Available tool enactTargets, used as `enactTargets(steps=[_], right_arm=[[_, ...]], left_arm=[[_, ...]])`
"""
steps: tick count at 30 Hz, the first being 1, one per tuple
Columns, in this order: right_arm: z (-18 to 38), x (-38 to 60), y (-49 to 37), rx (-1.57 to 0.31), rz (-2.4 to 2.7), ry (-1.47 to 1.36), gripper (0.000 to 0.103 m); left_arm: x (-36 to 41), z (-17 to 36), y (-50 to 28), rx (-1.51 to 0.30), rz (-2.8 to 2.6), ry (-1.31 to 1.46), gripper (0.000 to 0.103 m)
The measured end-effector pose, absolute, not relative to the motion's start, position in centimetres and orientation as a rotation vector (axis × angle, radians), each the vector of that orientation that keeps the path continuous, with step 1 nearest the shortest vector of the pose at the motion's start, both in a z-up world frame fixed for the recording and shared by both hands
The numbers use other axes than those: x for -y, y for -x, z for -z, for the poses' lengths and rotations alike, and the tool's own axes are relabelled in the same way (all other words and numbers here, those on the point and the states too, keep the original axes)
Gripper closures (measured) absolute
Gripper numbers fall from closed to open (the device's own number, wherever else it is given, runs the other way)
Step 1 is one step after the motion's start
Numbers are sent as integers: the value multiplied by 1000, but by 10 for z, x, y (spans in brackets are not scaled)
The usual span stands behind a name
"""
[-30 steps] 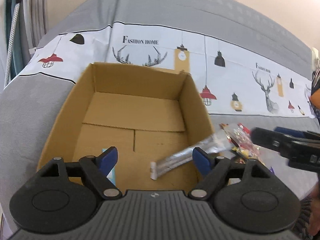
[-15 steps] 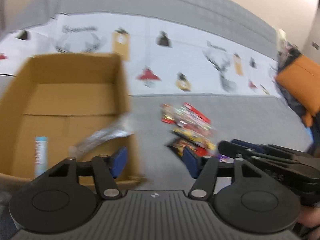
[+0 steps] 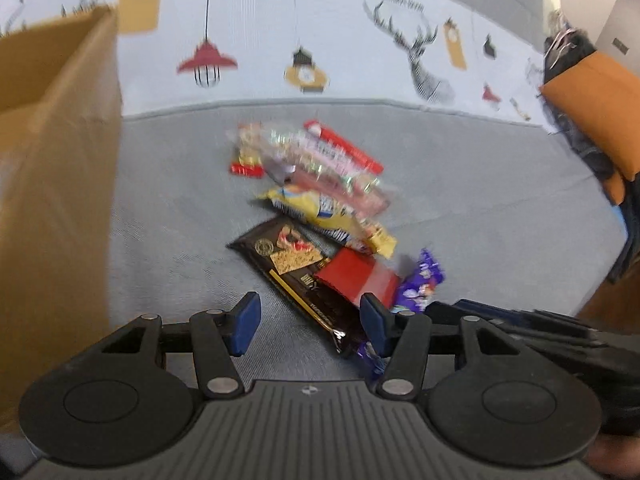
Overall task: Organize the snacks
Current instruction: 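Grasp the dark cracker packet with the left tool while the right grasps the purple candy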
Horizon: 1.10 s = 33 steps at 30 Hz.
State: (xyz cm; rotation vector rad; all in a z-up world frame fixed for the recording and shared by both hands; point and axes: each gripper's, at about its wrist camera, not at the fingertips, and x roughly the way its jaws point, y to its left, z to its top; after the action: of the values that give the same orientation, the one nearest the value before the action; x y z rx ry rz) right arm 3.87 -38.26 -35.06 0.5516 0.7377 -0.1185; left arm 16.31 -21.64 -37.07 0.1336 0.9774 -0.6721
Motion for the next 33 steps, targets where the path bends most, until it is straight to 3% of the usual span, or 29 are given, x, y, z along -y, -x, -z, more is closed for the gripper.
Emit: enactTargets(steps=[8, 9, 10, 11, 14, 18, 22, 24, 29, 31, 32, 33], right_arm=[[377, 392, -62, -797, 90, -671, 53], [377, 392, -63, -796, 88, -670, 53], [377, 391, -65, -797, 84, -663, 56], [376, 391, -65, -800, 94, -640, 71], [374, 393, -63, -800, 135, -621, 84], [362, 398, -52, -766, 208, -570, 90], [361, 394, -49, -788, 230, -501, 90], [367, 391, -54, -817, 219, -503, 84], [372, 386, -58, -830, 207, -485, 76], [373, 385, -59, -827, 204, -476, 75], [374, 383, -61, -827, 204, -462, 75], [375, 381, -62, -828, 203, -442, 75]], left_arm=[[228, 399, -188, -995, 696, -16, 43], [230, 399, -189, -984, 696, -25, 49], [231, 399, -190, -970, 694, -38, 51], [231, 397, -190, -964, 696, -40, 59], [220, 390, -194, -971, 698, -2, 73], [213, 365, -186, -907, 694, -126, 88], [211, 375, -183, -938, 681, -158, 81], [216, 383, -184, -946, 644, -200, 52], [231, 395, -179, -944, 662, -246, 25], [243, 402, -163, -848, 664, -374, 23], [243, 403, -159, -823, 662, -381, 27], [241, 402, -159, -826, 670, -360, 42]])
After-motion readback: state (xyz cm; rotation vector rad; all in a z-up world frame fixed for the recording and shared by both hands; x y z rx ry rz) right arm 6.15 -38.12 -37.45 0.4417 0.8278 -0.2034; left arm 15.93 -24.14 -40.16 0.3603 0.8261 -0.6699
